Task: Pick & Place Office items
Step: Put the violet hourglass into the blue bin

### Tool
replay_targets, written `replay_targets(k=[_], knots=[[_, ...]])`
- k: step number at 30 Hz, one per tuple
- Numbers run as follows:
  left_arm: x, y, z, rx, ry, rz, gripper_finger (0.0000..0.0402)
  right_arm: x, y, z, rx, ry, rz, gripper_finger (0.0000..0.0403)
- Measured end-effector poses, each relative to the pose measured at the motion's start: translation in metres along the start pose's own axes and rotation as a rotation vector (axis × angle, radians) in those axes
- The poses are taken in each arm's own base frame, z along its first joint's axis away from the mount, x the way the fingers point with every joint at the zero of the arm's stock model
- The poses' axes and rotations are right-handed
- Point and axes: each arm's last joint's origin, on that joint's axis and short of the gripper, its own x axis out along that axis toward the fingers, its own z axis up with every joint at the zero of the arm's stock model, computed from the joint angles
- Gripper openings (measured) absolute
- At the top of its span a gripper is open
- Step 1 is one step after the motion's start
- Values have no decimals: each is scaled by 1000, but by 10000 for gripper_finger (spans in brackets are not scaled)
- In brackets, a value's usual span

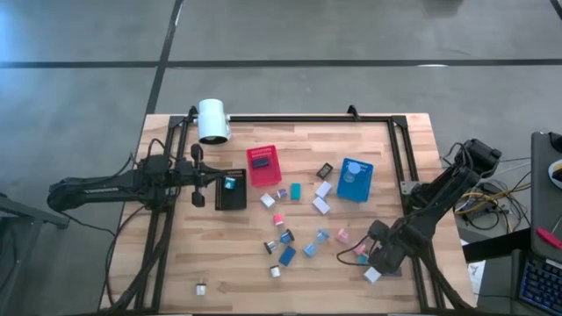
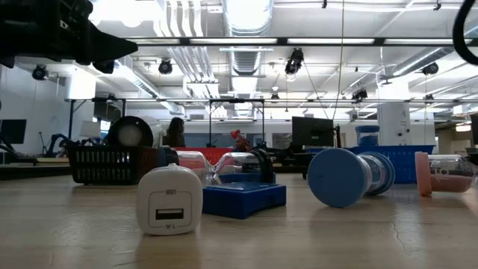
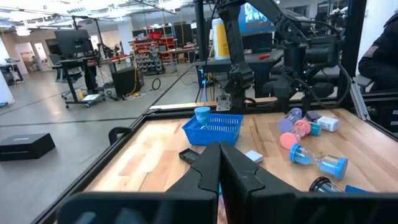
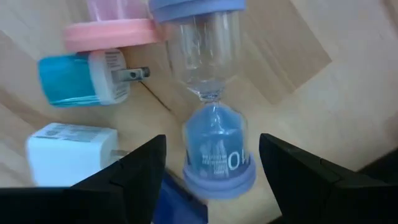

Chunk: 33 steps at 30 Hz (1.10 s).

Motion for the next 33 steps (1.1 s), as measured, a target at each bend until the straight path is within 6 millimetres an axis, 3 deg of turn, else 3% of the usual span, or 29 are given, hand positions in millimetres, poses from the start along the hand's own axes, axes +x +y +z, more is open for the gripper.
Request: replay_targets(k=[5,9,18,26,33], knots=[[0,0,0,-3,0,-2,9,8,0,0,-27,7,-43,211],[0,0,0,-3,0,-2,9,10,-2,0,-25,18,-53,155],[0,0,0,-2,0,-2,10,-6,-5,5,-42,-61,-17,150],[0,0,0,-4,-1,-3,10,-50,-5,17,-102,-210,5,149],[0,-1,1,-43,-13,-24,10,-104,5,59,-265,-378,-62,149]])
